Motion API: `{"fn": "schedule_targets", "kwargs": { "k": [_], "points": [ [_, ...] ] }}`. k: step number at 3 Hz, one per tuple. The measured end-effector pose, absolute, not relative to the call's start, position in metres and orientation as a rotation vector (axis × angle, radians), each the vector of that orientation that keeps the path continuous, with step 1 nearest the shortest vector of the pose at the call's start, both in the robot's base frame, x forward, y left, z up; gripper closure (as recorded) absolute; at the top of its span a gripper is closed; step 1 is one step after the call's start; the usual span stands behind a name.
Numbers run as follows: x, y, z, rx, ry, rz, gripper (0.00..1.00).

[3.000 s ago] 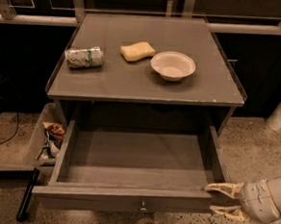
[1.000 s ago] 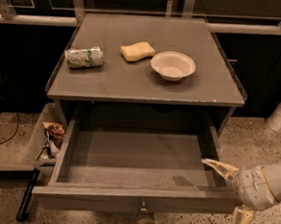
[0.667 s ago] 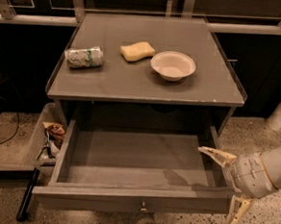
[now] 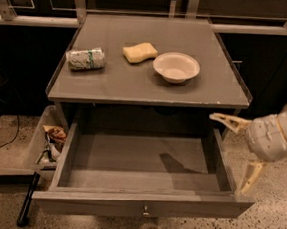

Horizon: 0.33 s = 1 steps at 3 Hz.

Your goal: Open top drawer

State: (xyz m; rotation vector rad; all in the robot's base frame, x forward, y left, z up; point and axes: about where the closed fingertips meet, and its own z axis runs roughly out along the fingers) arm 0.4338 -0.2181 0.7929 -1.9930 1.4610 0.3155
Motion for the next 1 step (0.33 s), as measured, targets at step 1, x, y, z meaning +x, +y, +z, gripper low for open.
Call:
{"fn": "schedule_targets", "kwargs": {
  "k": [1],
  "points": [
    [0.4538,-0.2249,0.8131,-1.982,1.435,0.29,0.0]
  ]
}}
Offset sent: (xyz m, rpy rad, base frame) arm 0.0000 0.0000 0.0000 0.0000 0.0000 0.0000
